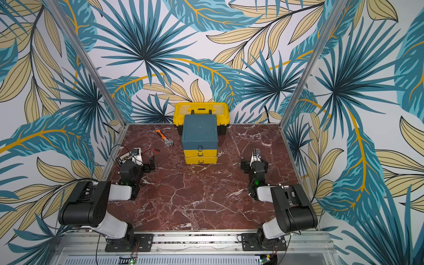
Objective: Please put the sticky notes in the drawer by color
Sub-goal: Reset both arms
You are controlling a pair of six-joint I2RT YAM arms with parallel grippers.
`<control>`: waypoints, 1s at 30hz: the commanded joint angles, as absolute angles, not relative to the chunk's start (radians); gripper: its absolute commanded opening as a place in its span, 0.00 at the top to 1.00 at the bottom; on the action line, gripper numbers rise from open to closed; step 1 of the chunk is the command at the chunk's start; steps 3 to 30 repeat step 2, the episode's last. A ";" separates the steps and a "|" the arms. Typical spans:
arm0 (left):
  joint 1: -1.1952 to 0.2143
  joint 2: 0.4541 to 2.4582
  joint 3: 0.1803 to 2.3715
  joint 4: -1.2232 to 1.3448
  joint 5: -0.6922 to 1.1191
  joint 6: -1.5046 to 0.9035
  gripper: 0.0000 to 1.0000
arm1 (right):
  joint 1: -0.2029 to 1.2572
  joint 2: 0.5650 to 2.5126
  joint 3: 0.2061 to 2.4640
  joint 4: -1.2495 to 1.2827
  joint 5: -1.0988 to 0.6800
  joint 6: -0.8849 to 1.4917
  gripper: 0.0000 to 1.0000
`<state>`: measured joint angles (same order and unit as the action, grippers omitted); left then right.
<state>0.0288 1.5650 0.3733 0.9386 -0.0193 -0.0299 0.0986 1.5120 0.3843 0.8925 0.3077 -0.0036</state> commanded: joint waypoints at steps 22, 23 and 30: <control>0.030 1.567 0.374 0.965 -0.024 -0.017 0.00 | 0.093 1.509 0.390 0.895 0.296 0.008 0.01; 0.030 1.567 0.374 0.965 -0.024 -0.017 0.00 | 0.093 1.509 0.390 0.895 0.296 0.008 0.01; 0.030 1.567 0.374 0.965 -0.024 -0.017 0.00 | 0.093 1.509 0.390 0.895 0.296 0.008 0.01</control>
